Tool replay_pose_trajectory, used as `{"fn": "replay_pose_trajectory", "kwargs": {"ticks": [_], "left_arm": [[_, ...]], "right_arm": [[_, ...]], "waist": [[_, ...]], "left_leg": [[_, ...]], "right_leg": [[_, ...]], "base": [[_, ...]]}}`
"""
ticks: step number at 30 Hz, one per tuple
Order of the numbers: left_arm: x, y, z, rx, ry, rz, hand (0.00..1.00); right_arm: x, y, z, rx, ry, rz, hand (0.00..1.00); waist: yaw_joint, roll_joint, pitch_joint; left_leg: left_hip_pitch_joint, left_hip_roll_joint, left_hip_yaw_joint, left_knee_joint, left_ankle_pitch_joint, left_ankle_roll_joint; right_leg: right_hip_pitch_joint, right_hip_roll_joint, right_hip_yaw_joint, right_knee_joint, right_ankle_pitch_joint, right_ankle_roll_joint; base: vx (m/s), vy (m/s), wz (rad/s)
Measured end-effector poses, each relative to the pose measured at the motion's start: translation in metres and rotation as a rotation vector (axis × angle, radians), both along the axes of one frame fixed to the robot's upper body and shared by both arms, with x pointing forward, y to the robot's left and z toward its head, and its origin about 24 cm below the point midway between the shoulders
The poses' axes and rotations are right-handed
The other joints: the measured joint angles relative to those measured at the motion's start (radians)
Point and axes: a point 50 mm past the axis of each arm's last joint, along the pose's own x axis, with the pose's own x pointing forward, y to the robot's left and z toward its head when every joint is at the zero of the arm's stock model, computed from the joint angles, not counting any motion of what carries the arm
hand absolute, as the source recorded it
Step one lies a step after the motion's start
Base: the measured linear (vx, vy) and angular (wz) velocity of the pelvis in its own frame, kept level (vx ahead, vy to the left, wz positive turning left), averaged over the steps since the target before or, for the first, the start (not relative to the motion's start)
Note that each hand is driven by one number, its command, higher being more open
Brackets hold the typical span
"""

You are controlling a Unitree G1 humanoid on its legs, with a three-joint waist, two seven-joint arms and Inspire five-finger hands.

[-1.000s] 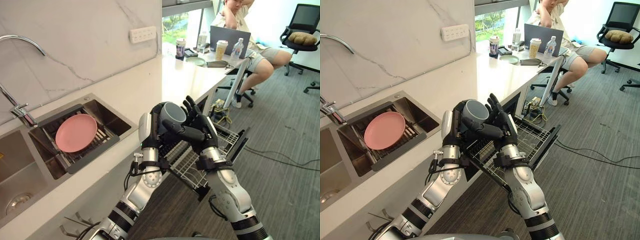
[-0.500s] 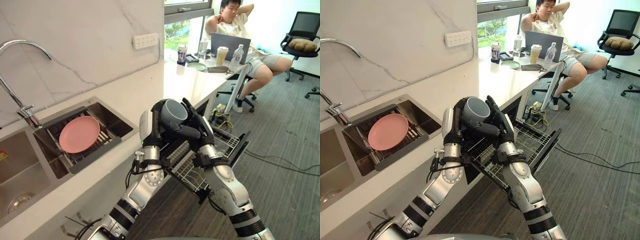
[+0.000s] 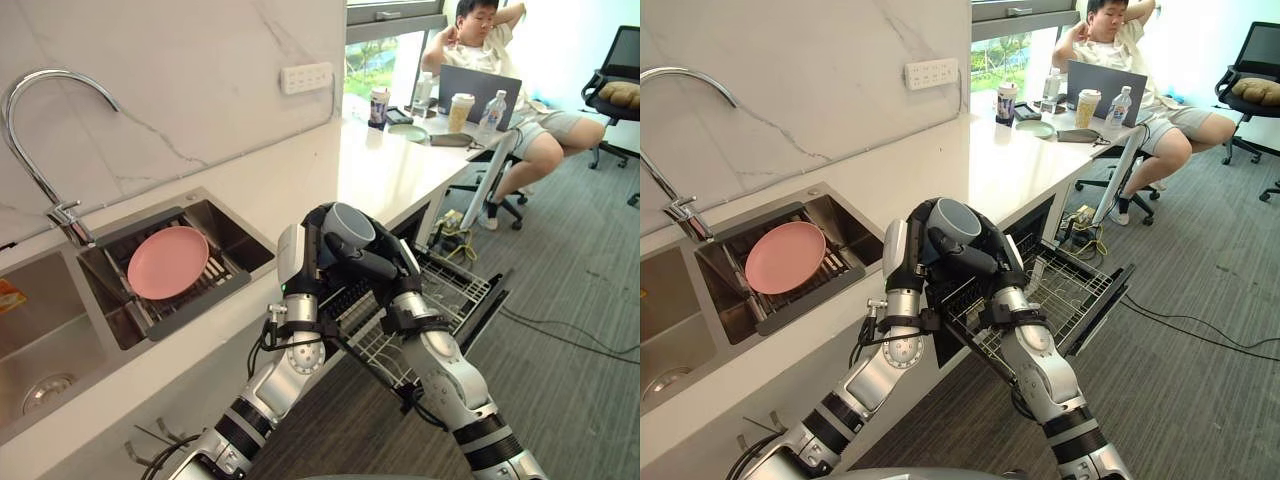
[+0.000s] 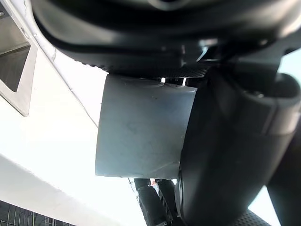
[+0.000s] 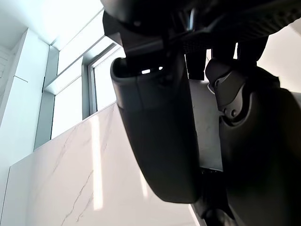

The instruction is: Walk over to the sink, pick up the cup, carry it to the dishwasher, place the cup inside the dishwasher, then close the dishwasher door

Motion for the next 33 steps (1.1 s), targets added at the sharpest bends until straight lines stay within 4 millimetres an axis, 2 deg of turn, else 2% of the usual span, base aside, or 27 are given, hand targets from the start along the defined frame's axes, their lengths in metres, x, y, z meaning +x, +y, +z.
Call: {"fn": "replay_pose_trajectory", "kwargs": {"ticks": [9,10,14,19,24,28,33], "left_arm": [[0.000,0.002,0.000,0.009,-0.003,0.004,0.00],[0.000,0.002,0.000,0.009,-0.003,0.003,1.00],[0.000,0.001,0.000,0.005,-0.006,-0.008,1.00],[-0.008,-0.013,0.002,-0.023,-0.032,-0.112,1.00],[-0.019,-0.035,0.004,-0.053,-0.042,-0.205,1.00],[-0.021,-0.036,0.011,-0.083,-0.074,-0.220,1.00],[-0.032,-0.037,0.031,-0.174,-0.156,-0.263,1.00]], "right_arm": [[-0.001,0.007,-0.002,0.047,0.008,-0.008,0.00],[-0.002,0.008,-0.002,0.047,0.007,-0.014,0.00],[-0.003,0.013,-0.001,0.064,0.010,-0.065,0.00],[0.002,0.011,0.005,0.111,0.018,-0.250,0.00],[0.011,-0.019,0.022,0.128,-0.045,-0.572,0.00],[0.010,-0.043,0.026,0.163,-0.058,-0.729,0.00],[0.006,-0.068,0.031,0.207,-0.073,-0.888,0.00]], "waist": [[0.004,0.000,0.001],[0.004,0.000,0.001],[0.004,0.000,0.002],[0.008,0.001,0.005],[0.004,0.003,0.015],[0.003,0.009,0.019],[0.003,0.025,0.030]], "left_leg": [[-0.002,0.013,-0.011,0.001,-0.002,-0.004],[-0.002,0.013,-0.011,0.001,-0.003,-0.004],[-0.006,0.015,-0.012,0.002,-0.003,-0.005],[-0.008,0.017,-0.014,0.004,-0.005,-0.007],[-0.003,0.014,-0.008,0.000,-0.005,-0.007],[-0.001,0.014,-0.008,0.000,-0.005,-0.007],[0.001,0.014,-0.009,-0.001,-0.005,-0.008]], "right_leg": [[0.012,0.013,-0.010,-0.011,-0.001,-0.004],[0.012,0.013,-0.011,-0.012,-0.001,-0.004],[0.011,0.015,-0.013,-0.016,-0.001,-0.004],[0.011,0.017,-0.014,-0.019,-0.001,-0.004],[0.011,0.018,-0.010,-0.018,0.000,-0.004],[0.011,0.018,-0.010,-0.015,-0.001,-0.003],[0.011,0.017,-0.011,-0.011,-0.003,-0.002]], "base": [[0.00,-0.006,0.02],[0.00,0.000,0.00],[0.00,-0.001,0.01],[0.00,0.000,0.00],[0.00,0.002,-0.02],[0.00,0.001,-0.01],[0.00,0.000,0.00]]}}
